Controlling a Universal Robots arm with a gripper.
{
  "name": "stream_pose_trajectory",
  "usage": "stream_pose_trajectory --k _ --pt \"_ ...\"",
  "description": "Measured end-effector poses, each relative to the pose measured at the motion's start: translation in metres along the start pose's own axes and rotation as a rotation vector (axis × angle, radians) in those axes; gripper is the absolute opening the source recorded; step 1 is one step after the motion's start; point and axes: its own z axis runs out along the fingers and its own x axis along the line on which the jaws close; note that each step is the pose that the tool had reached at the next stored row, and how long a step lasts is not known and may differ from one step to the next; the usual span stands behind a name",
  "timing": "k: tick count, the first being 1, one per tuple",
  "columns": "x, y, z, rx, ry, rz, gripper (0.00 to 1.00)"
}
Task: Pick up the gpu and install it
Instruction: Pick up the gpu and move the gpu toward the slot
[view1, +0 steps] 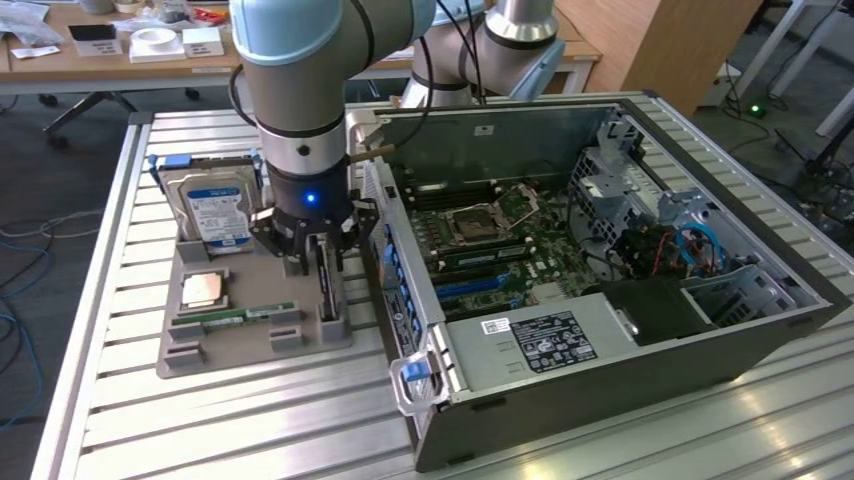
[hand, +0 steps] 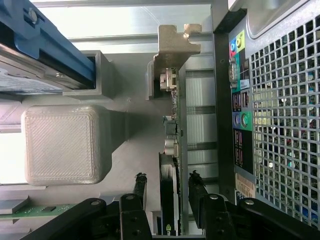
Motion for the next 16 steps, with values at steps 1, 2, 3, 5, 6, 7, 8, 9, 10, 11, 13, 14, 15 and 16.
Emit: stream_pose_trajectory --k 1,2,3,5,6,7,8,9,10,11,13,14,15,16 --pt "0.0 0.0 0.0 0.0 0.0 0.0 0.47" --pt "0.0 0.0 0.0 0.0 0.0 0.0 0.46" --pt "0.0 0.0 0.0 0.0 0.0 0.0 0.46" --pt "0.0 0.0 0.0 0.0 0.0 0.0 0.39" --pt "0.0 0.0 0.0 0.0 0.0 0.0 0.39" --pt "0.0 0.0 0.0 0.0 0.0 0.0 0.39" --pt "0.0 0.0 0.0 0.0 0.0 0.0 0.39" --pt "0.0 -0.0001 0.0001 -0.0001 -0.0001 0.0 0.39" --pt "0.0 -0.0004 0.0001 -0.0002 -0.0002 0.0 0.39" --pt "-0.0001 -0.0009 0.0001 -0.0002 -0.0002 0.0 0.39" --pt "-0.0002 -0.0019 0.0 -0.0001 -0.0001 0.0 0.39" --pt "-0.0001 -0.0021 -0.0001 -0.0001 0.0 0.0 0.39" --pt "-0.0001 -0.0021 -0.0001 0.0 0.0 0.0 0.39" --pt "-0.0001 -0.0021 -0.0001 0.0 -0.0001 0.0 0.39"
